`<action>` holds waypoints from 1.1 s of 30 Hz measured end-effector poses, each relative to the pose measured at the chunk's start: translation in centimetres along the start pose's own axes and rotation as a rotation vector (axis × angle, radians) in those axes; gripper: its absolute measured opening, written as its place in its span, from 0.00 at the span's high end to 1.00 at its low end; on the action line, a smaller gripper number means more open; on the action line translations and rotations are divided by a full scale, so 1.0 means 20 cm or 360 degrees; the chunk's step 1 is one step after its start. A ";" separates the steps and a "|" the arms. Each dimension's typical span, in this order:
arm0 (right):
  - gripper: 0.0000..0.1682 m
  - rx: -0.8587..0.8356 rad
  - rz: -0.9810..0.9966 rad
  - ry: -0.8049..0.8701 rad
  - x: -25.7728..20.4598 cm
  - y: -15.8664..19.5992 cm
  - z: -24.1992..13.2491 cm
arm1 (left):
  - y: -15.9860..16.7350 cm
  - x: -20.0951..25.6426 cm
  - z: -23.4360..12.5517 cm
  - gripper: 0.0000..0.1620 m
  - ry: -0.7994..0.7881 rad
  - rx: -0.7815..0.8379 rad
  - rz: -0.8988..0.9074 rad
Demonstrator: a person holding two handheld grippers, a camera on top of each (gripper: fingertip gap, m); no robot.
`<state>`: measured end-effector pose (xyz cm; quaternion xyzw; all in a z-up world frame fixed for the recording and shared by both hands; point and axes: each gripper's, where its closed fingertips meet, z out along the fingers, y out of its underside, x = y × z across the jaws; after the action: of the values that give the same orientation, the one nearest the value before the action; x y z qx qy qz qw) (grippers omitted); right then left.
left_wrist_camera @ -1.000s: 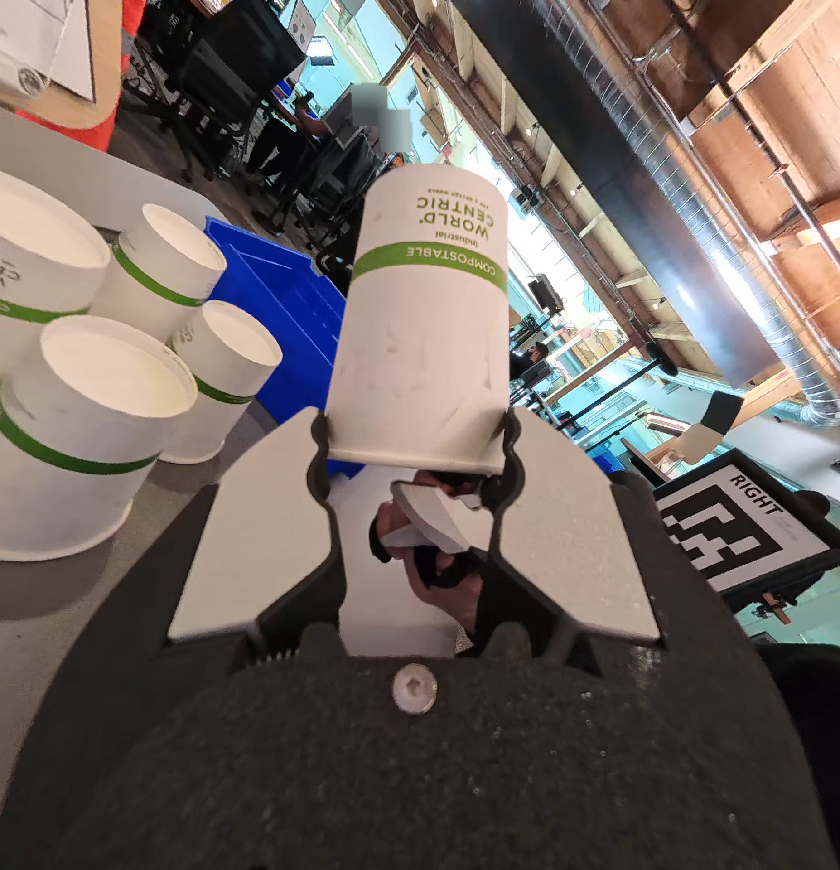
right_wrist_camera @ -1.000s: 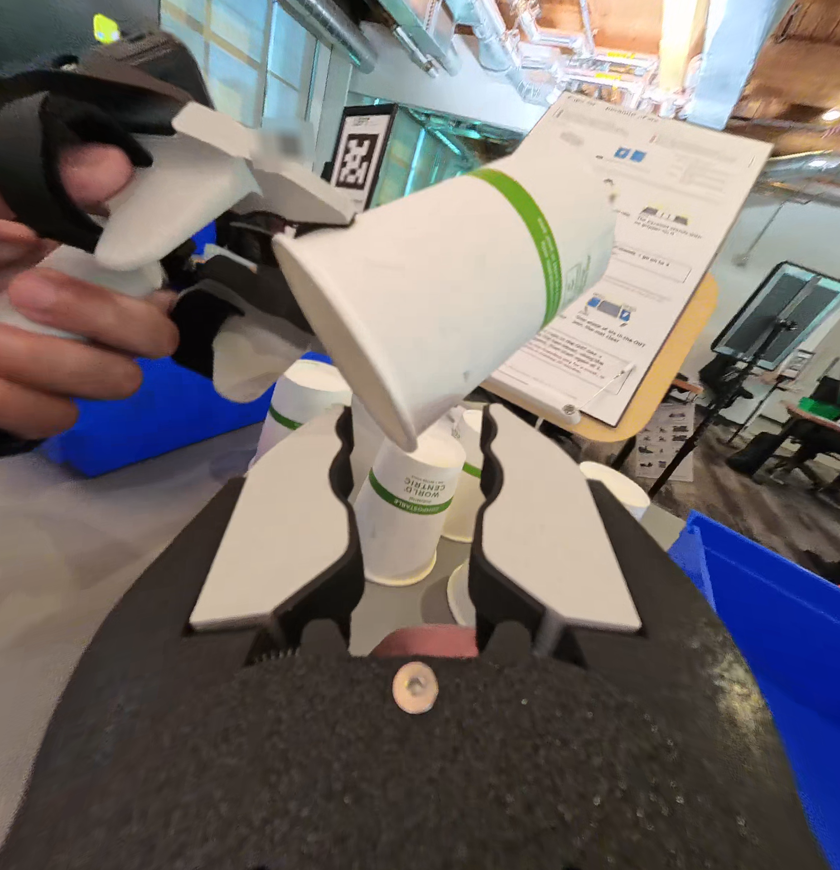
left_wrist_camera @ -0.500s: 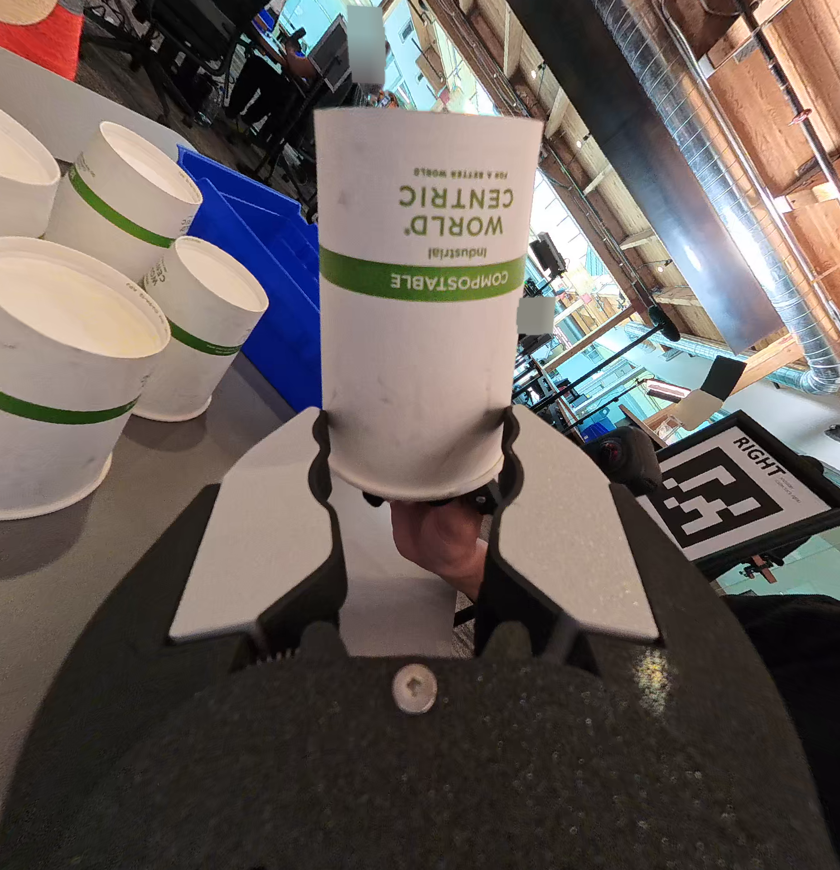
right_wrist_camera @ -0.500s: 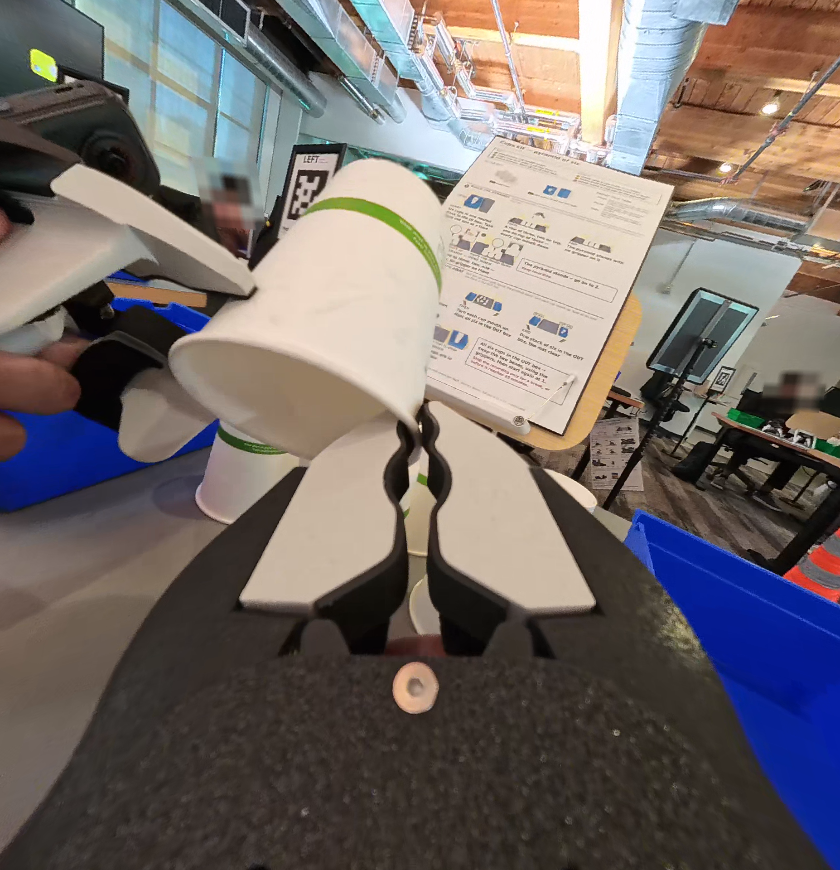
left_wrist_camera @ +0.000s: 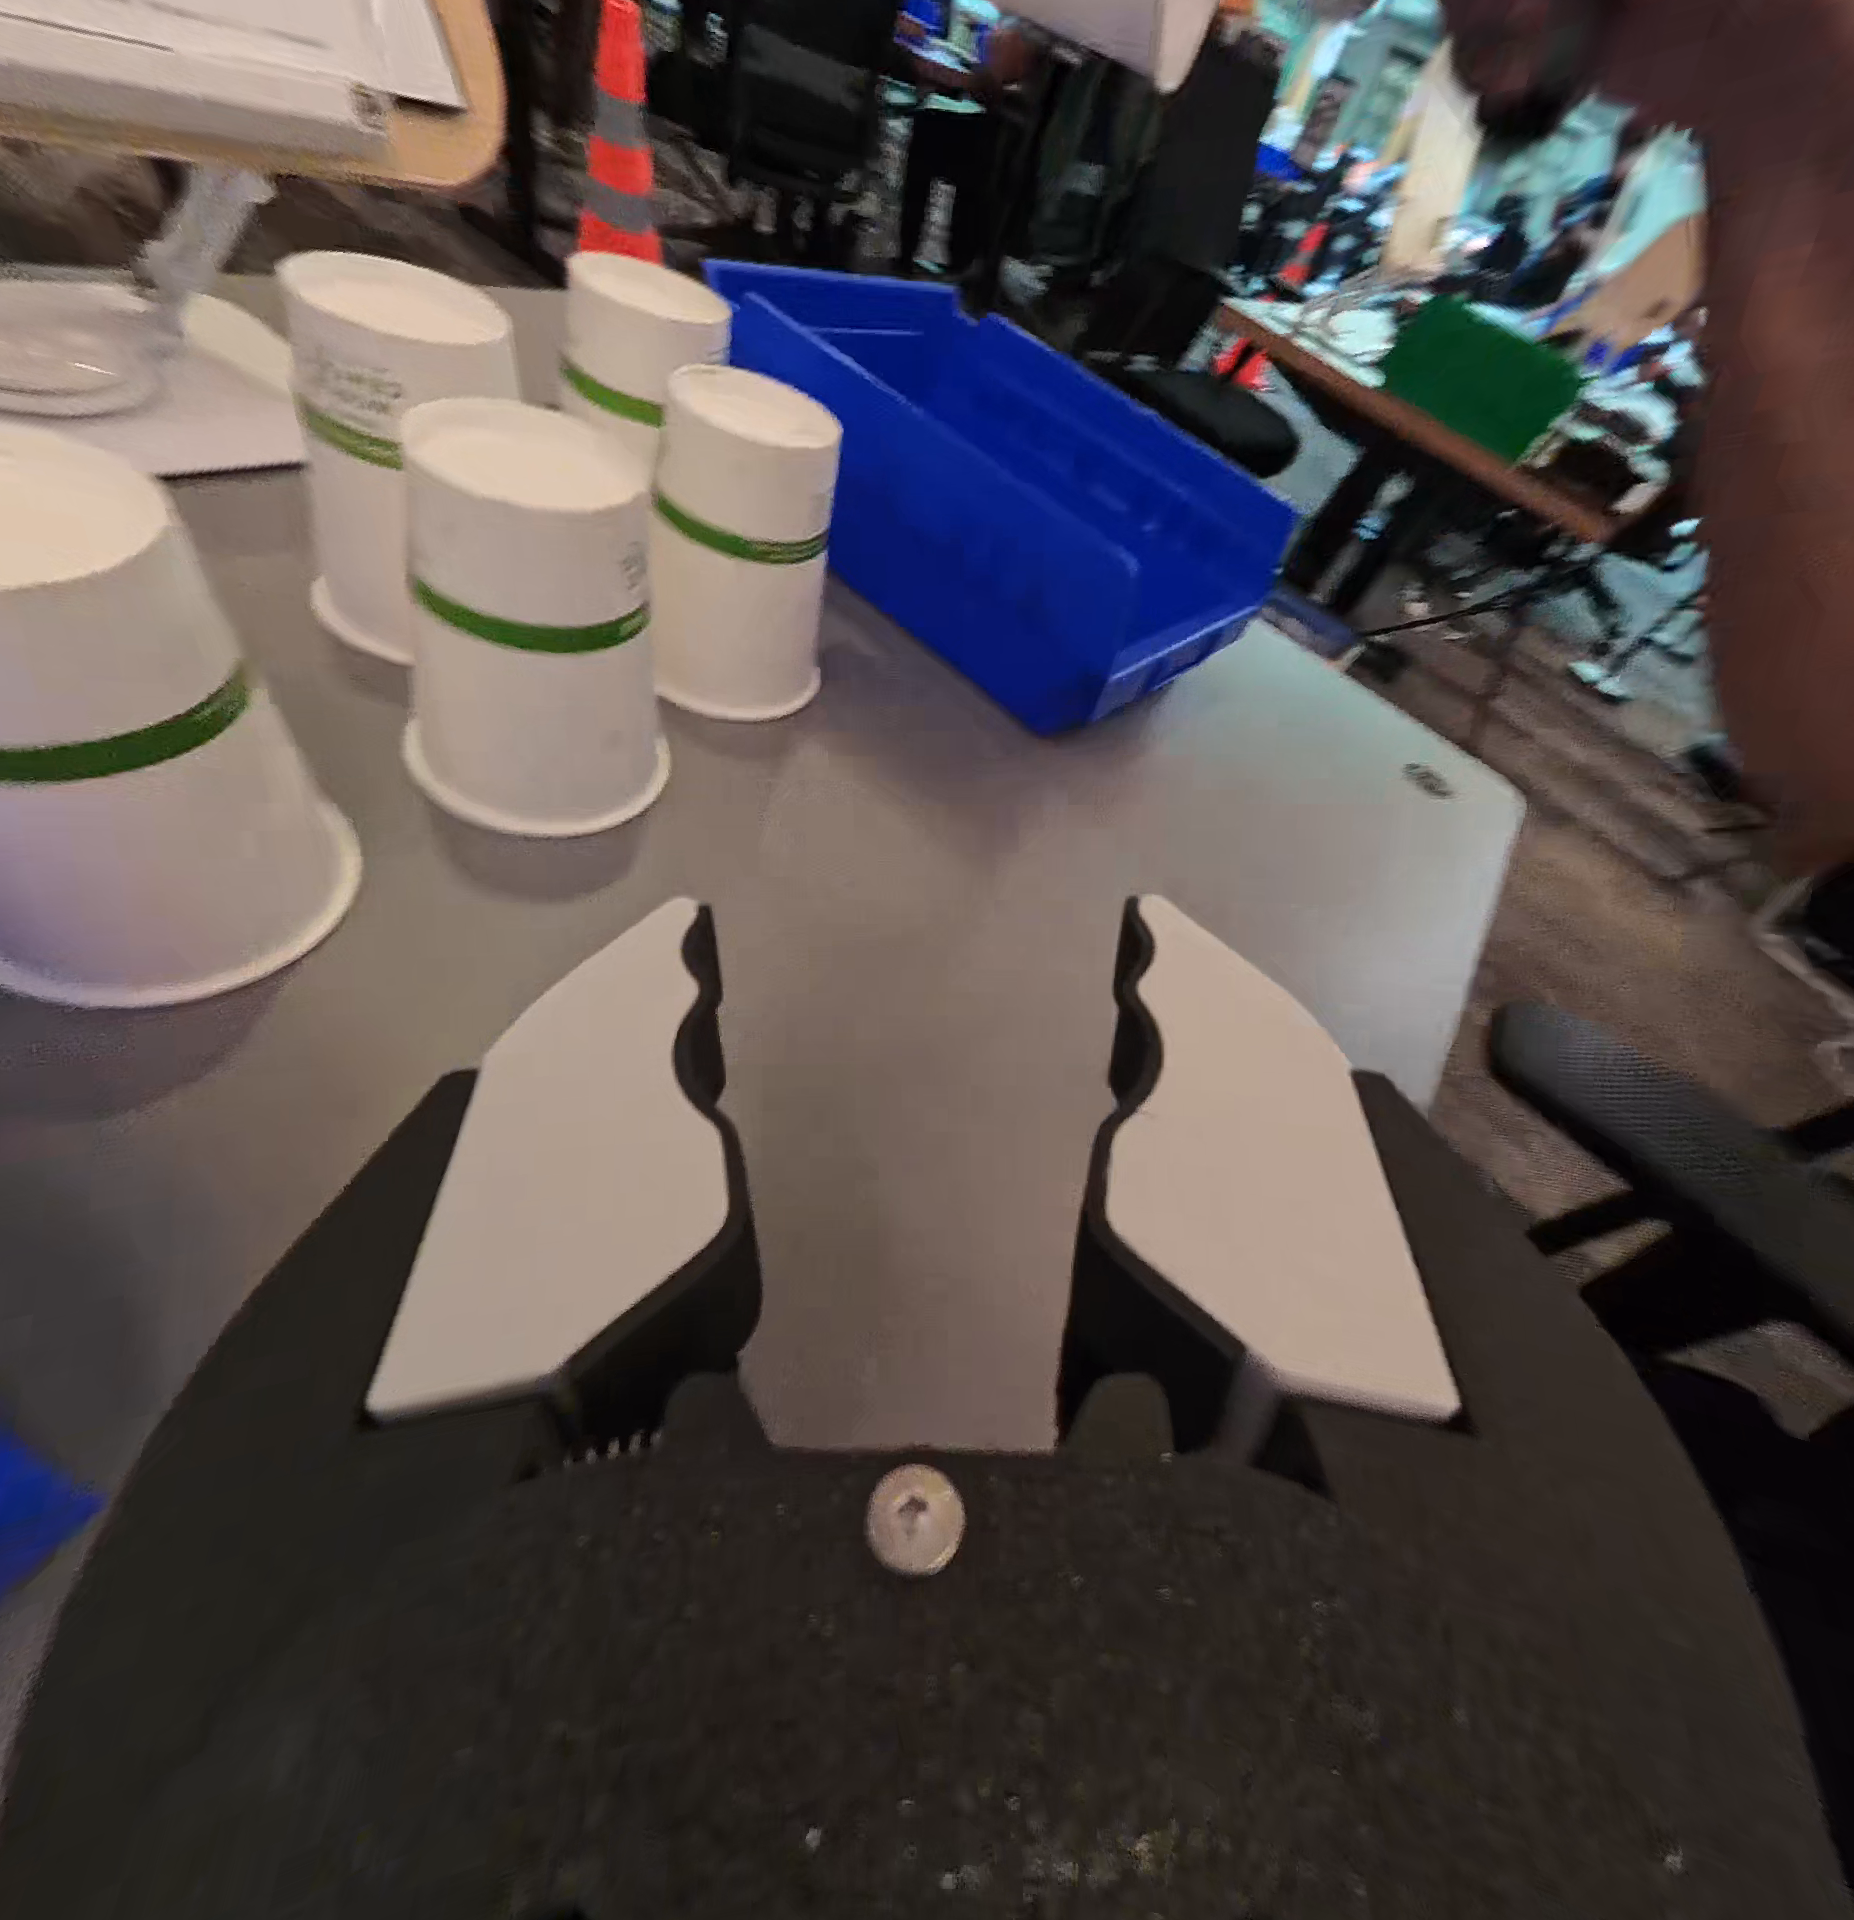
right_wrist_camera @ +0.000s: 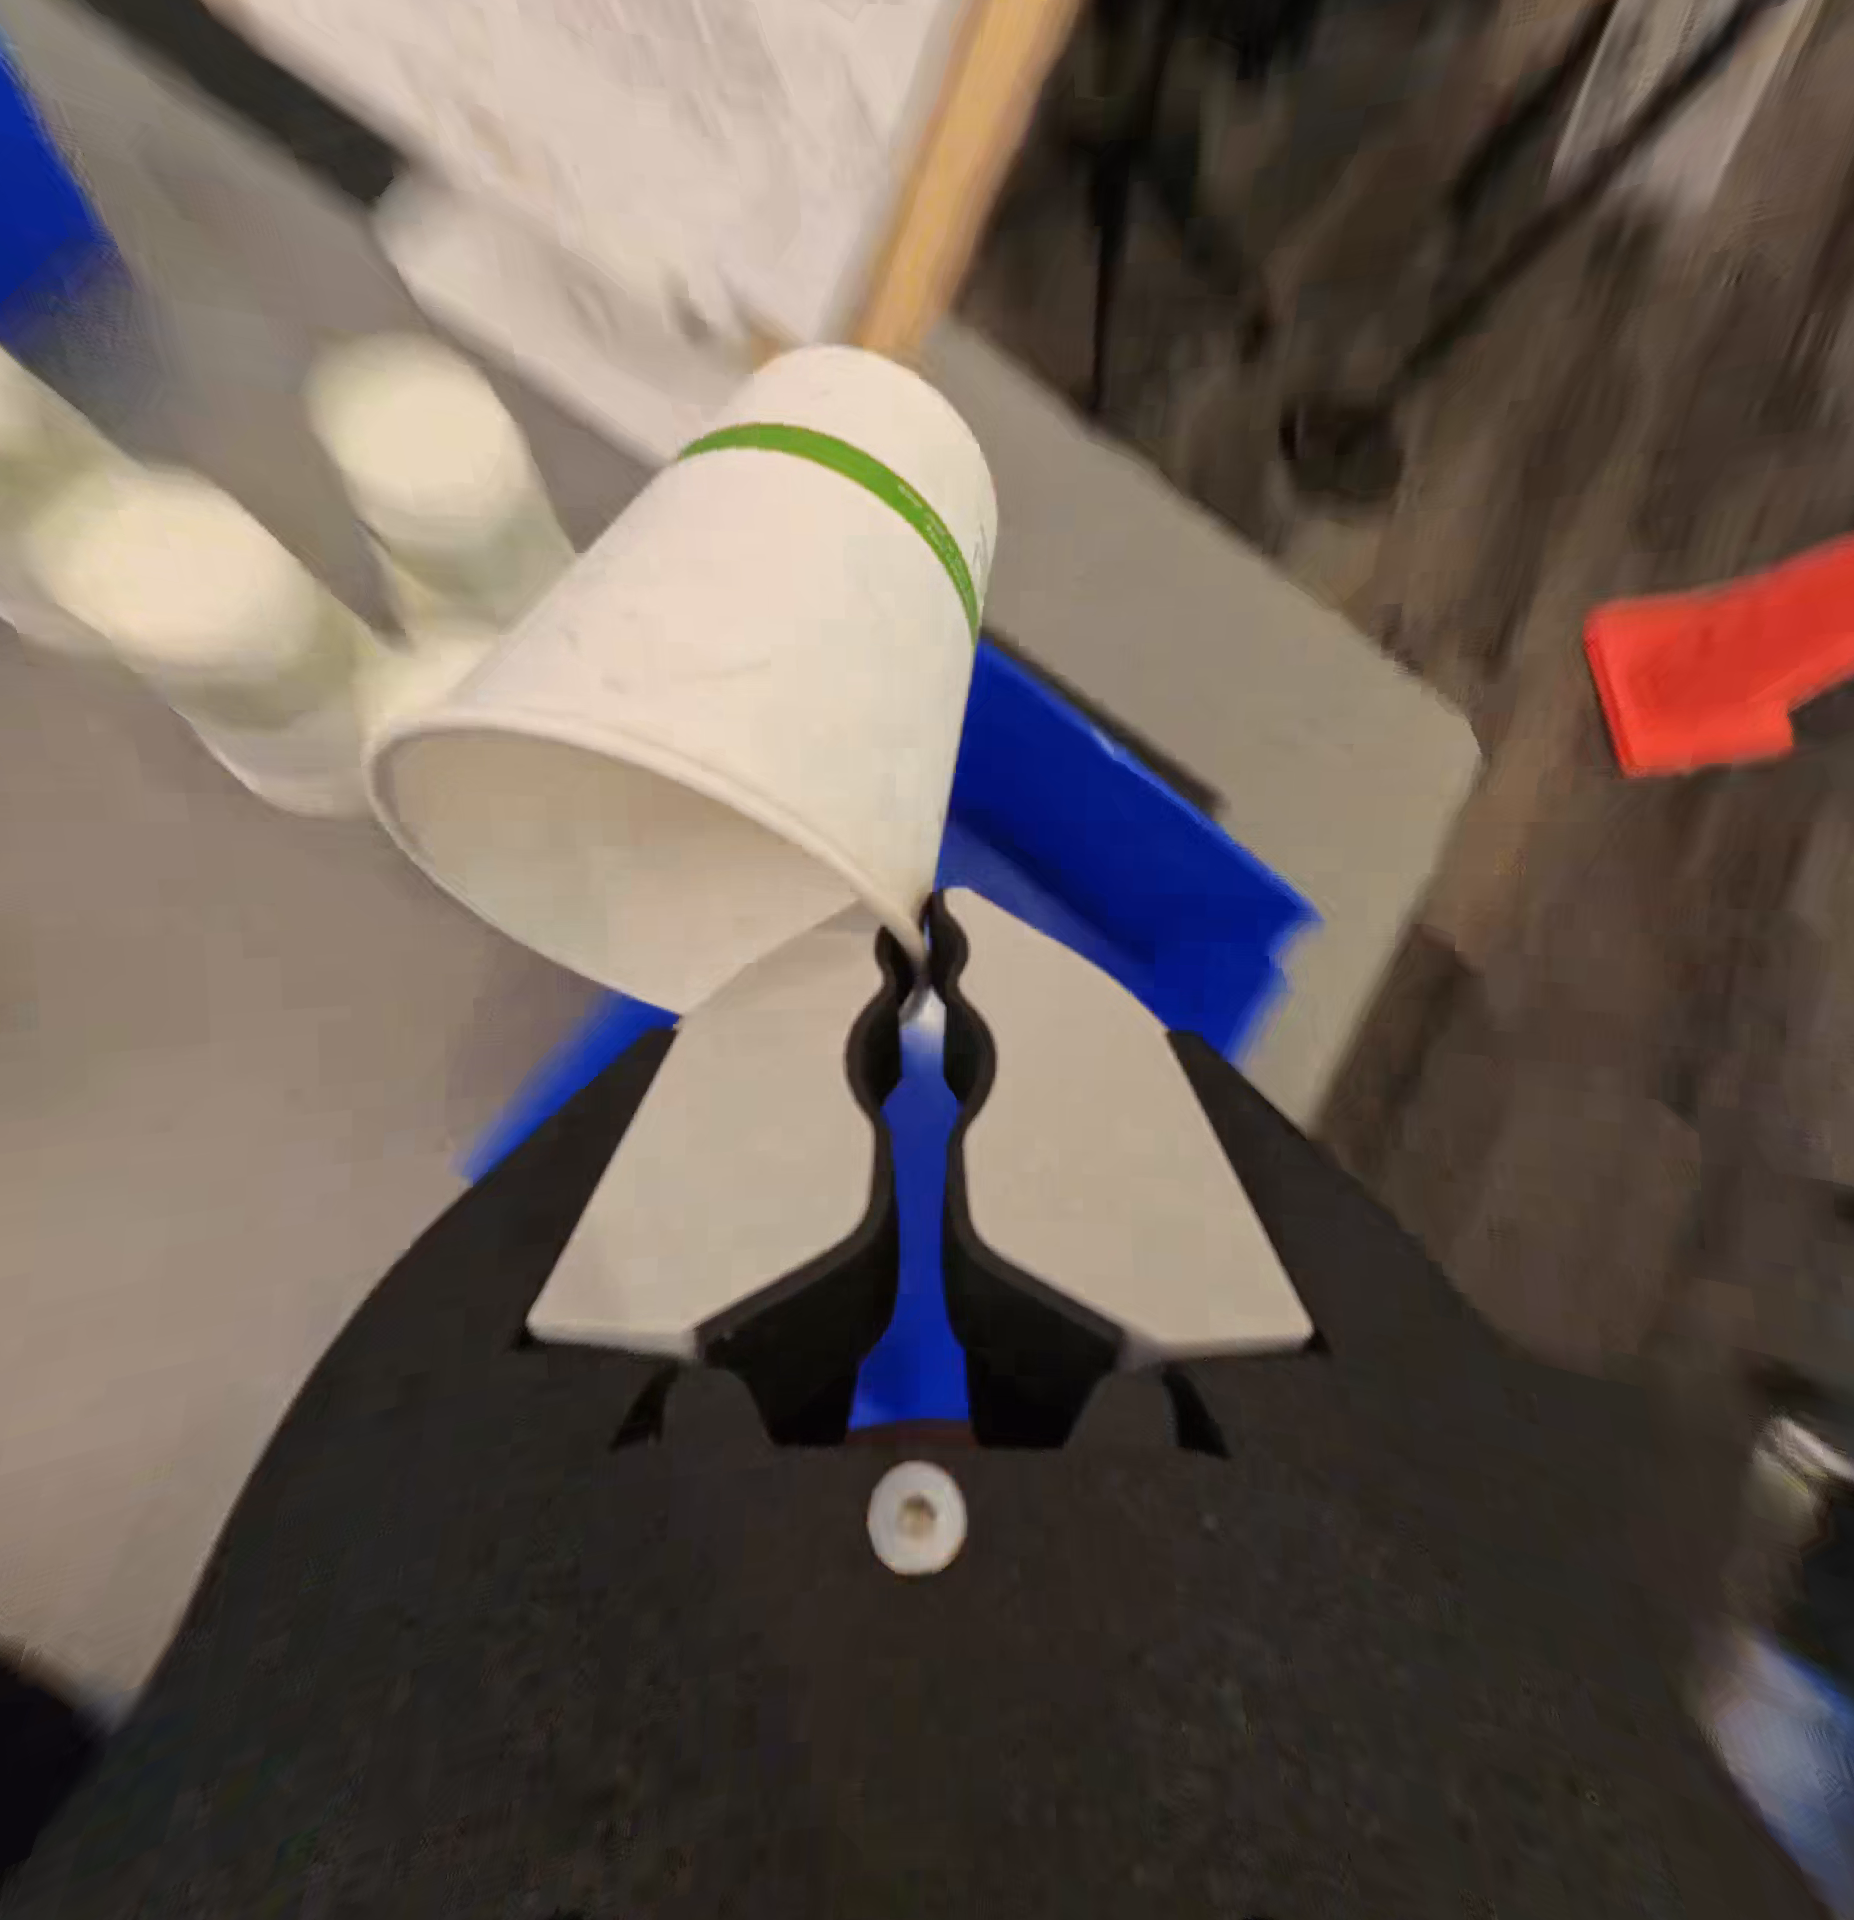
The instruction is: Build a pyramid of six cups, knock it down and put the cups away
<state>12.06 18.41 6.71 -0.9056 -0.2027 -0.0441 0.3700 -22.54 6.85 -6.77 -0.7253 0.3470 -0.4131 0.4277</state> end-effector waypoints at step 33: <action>0.92 -0.1705 0.0225 -0.0454 0.29 0.66 0.67 | 0.18 0.03 0.06 0.57 0.0040 -0.0203 0.0170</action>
<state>21.66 21.09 -10.22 -0.9754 -0.1389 0.0069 -0.1709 -21.75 5.39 -10.16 -0.7262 0.4161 -0.3758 0.3978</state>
